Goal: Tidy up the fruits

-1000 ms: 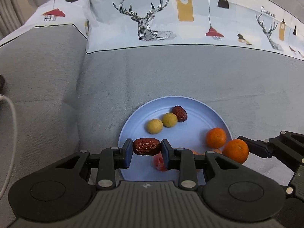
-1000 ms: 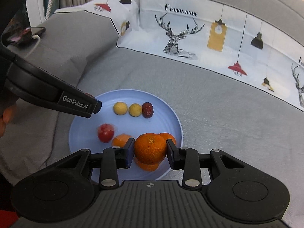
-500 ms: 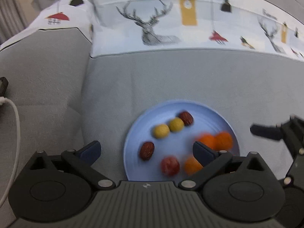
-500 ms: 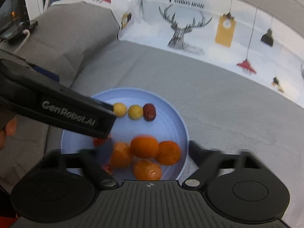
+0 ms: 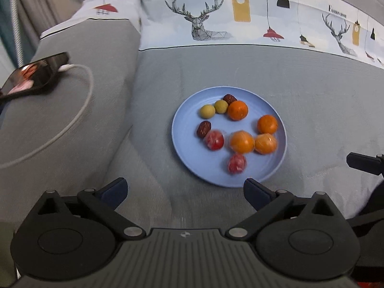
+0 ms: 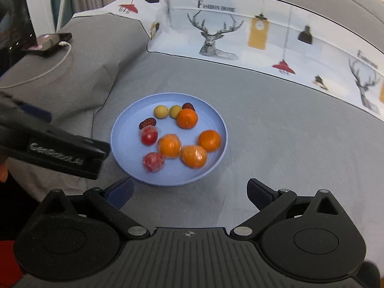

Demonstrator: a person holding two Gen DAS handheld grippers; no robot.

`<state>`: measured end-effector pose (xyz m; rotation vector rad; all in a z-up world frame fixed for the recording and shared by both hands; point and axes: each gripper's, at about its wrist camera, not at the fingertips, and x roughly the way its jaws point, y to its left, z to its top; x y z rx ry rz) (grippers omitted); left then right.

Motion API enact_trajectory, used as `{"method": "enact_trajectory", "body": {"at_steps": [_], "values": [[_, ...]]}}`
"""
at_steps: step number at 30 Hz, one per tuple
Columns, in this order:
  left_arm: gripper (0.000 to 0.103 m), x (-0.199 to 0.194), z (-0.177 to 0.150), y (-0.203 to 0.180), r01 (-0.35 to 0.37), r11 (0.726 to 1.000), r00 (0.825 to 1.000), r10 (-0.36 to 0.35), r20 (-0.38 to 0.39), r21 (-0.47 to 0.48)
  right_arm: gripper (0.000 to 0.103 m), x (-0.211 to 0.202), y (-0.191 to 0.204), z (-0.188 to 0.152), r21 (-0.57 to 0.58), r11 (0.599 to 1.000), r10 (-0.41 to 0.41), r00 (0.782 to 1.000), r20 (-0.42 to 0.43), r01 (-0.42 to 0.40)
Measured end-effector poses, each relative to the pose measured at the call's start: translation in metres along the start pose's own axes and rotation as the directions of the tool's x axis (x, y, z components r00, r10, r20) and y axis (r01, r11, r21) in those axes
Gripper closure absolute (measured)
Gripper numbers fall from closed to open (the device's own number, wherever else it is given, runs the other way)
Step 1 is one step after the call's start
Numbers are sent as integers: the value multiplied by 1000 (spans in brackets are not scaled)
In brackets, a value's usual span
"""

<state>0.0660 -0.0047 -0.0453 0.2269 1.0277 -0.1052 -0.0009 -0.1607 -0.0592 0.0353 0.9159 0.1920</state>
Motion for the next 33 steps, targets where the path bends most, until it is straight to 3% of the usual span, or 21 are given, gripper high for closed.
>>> {"method": "enact_trajectory", "body": {"at_steps": [12,33], "values": [[0,-40,-28,-5,-44,999,998,44,48,8,1,-45,10,-18,-8,999,-34,995,92,35],[0,-45,-30,-8,-62,998,997,61,40,19,1,-56,12,-21,-18,999,-38,993,109,40]]}}
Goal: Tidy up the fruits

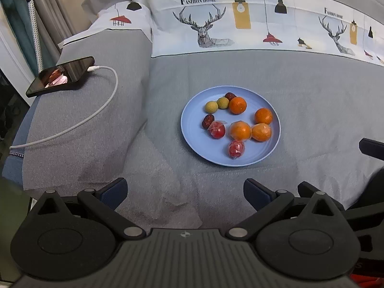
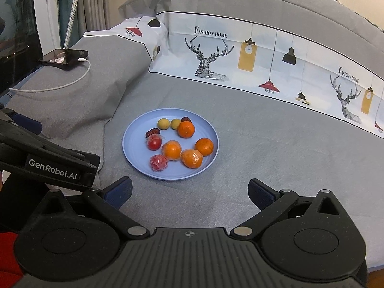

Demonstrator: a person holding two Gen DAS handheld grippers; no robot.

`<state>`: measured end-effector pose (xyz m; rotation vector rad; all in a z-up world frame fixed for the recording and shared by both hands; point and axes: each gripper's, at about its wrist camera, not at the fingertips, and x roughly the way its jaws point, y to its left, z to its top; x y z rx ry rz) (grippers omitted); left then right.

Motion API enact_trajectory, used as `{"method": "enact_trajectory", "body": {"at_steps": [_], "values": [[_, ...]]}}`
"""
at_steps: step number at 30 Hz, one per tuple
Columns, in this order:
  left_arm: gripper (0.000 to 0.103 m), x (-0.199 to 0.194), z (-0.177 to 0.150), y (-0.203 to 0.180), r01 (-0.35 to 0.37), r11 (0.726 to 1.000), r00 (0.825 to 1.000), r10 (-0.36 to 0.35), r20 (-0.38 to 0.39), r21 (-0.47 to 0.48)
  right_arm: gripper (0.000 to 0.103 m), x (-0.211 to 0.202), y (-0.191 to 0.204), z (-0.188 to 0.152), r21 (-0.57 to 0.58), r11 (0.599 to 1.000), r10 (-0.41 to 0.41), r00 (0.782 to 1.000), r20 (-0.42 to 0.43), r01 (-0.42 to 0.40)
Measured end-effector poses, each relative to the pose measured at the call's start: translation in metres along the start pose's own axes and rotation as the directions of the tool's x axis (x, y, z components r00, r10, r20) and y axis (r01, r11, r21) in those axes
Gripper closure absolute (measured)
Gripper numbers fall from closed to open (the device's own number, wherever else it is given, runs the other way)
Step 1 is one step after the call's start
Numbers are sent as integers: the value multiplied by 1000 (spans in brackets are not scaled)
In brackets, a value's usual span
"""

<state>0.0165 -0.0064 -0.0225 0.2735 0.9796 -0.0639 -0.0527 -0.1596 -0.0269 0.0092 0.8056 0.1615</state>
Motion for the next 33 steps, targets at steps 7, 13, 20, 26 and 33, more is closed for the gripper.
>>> {"method": "enact_trajectory", "body": {"at_steps": [7,13,20,26,33], "values": [[0,1,0,1,-1,1000,1000,1,-3,3,1,0,2,2,-3,1000,-3,1000,2,3],[0,0,0,3,4,1000,1000,-4,12,-22,1,-1,2,2,-1,1000,-7,1000,6,7],[0,-5,3,7,6,998,998,-2,58,-69,1,-1,3,3,-5,1000,-4,1000,8,4],[0,-1,6,5,-17,1000,999,18,36,-26,1,-1,3,3,-4,1000,-6,1000,8,6],[0,4,4,6,-38,999,999,39,19,-13,1,-2,3,4,-1,1000,-11,1000,10,11]]}}
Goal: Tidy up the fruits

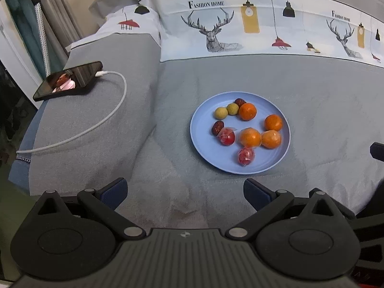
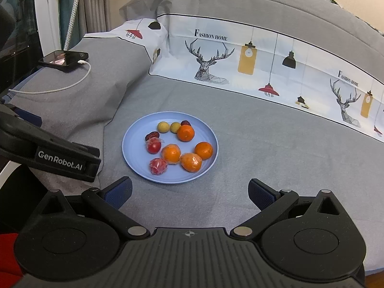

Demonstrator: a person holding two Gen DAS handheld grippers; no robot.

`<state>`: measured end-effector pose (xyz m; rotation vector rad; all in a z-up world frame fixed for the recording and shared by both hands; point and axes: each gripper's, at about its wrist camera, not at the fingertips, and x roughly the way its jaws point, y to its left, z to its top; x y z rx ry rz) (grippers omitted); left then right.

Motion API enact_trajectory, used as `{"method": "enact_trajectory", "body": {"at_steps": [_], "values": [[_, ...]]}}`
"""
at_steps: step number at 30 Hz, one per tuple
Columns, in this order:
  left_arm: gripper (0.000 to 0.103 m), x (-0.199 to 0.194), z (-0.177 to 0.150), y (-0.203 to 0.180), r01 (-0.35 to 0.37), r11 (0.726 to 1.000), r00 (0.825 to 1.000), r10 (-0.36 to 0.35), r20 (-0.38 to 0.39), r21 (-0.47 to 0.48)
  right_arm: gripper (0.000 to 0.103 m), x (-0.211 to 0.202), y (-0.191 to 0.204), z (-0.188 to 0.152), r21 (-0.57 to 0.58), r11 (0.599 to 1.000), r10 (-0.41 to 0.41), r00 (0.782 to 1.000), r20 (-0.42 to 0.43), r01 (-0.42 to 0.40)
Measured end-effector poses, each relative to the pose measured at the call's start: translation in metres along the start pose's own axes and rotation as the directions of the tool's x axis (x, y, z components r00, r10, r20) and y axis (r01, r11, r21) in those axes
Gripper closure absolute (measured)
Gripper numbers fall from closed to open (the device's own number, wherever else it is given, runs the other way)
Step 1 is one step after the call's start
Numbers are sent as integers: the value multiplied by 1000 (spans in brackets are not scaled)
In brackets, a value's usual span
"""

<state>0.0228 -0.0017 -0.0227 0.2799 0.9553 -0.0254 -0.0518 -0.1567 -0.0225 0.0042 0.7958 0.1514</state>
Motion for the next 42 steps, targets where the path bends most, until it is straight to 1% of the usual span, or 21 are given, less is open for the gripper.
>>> {"method": "enact_trajectory", "body": {"at_steps": [4,12,42], "values": [[0,1,0,3,16,1000,1000,-17,-13,-18,1,0,0,1,3,1000,-5,1000,1,5],[0,-1,0,2,4,1000,1000,-4,-7,-8,1,-1,-1,2,6,1000,-7,1000,9,7],[0,1,-3,-1,1,1000,1000,-1,-22,4,1,1,-1,0,16,1000,-6,1000,6,6]]}}
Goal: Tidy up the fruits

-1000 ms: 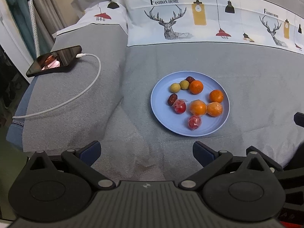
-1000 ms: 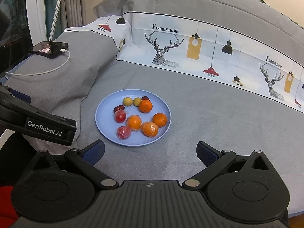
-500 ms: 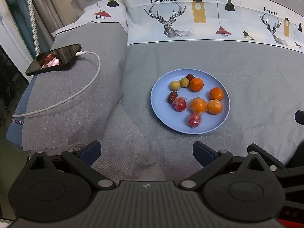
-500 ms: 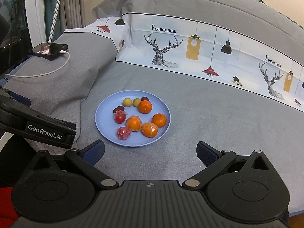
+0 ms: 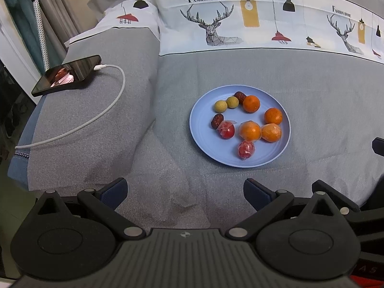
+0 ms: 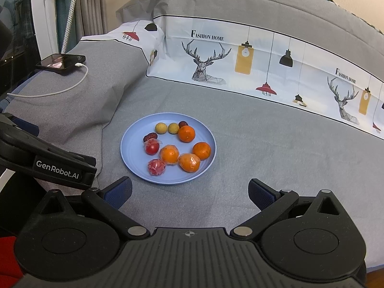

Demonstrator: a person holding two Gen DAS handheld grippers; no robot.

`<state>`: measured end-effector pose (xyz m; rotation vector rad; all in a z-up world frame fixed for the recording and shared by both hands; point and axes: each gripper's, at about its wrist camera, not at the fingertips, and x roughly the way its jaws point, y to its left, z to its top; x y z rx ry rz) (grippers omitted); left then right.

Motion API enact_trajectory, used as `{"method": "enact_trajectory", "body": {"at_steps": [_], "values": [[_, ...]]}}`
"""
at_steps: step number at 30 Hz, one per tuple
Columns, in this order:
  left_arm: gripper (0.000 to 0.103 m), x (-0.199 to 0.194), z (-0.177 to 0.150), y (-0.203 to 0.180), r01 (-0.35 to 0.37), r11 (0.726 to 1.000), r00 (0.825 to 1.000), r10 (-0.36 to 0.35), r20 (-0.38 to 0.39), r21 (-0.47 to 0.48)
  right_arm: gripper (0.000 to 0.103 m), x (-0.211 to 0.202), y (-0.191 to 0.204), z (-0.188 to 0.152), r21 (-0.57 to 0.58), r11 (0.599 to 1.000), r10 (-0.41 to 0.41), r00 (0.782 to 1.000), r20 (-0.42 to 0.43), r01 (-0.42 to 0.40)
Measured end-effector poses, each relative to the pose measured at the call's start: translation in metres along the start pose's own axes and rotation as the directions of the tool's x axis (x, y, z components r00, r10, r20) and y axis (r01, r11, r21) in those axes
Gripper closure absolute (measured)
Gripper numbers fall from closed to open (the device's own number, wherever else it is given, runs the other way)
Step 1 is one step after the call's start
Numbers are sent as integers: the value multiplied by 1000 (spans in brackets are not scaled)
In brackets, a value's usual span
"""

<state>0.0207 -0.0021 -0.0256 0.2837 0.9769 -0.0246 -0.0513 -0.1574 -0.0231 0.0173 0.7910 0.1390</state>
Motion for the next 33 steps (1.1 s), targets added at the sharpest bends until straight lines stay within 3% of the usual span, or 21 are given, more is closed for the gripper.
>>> {"method": "enact_trajectory", "body": {"at_steps": [33], "values": [[0,0,-1,0,13,1000,1000,-13,-1,3,1,0,-2,0,10,1000,11,1000,3,-11]]}}
